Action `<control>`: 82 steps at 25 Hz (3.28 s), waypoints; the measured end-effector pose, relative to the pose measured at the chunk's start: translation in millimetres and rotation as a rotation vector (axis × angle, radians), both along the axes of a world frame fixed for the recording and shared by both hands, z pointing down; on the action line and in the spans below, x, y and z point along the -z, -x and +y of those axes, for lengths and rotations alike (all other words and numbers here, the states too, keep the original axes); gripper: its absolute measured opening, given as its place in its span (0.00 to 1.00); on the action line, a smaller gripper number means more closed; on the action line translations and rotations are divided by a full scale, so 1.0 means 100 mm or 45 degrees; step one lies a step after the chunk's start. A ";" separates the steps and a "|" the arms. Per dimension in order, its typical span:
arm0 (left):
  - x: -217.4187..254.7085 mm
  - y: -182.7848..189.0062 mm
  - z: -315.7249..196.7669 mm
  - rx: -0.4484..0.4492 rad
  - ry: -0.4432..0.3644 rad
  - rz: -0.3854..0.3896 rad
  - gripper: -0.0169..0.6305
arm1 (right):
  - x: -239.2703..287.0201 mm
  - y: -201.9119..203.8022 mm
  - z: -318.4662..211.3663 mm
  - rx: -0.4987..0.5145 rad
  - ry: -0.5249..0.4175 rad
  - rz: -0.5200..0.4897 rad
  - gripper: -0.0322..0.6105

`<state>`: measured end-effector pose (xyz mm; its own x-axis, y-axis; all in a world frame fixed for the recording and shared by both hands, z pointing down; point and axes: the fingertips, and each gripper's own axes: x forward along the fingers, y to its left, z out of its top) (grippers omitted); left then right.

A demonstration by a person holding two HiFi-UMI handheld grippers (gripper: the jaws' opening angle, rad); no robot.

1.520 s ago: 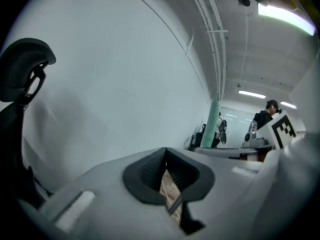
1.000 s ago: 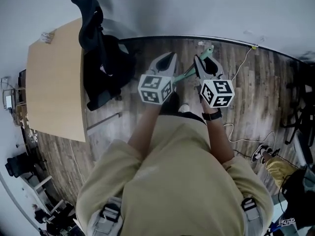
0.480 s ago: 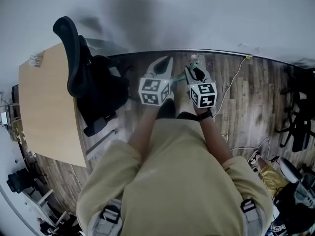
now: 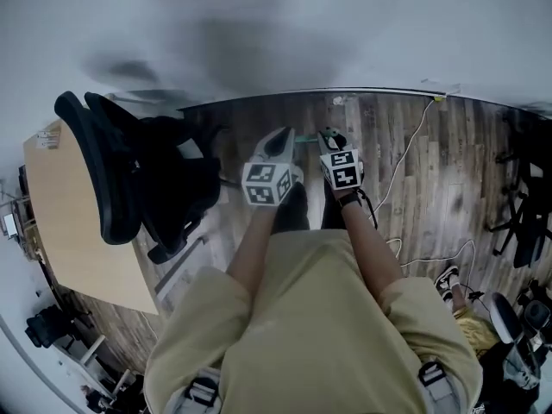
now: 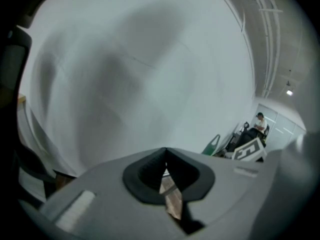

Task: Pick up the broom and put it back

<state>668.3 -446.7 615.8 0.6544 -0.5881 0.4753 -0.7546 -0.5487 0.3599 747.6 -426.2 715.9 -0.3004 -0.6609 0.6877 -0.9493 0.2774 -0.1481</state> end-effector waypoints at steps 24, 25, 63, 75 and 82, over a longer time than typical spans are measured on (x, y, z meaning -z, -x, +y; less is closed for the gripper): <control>-1.59 -0.09 -0.92 0.234 0.199 -0.125 0.03 | -1.78 -0.23 -1.35 0.198 0.142 -0.047 0.19; -1.62 -0.08 -0.94 0.240 0.201 -0.120 0.03 | -1.80 -0.23 -1.46 0.183 0.121 -0.048 0.19; -1.84 0.13 -1.11 0.238 0.213 -0.129 0.03 | -2.12 -0.09 -2.46 0.123 0.062 -0.262 0.53; -1.98 0.13 -0.99 0.239 0.248 -0.150 0.03 | -2.28 -0.28 -2.36 0.085 0.097 -0.265 0.59; -2.03 0.09 -0.96 0.233 0.256 -0.157 0.03 | -2.33 -0.45 -2.30 0.064 0.105 -0.261 0.62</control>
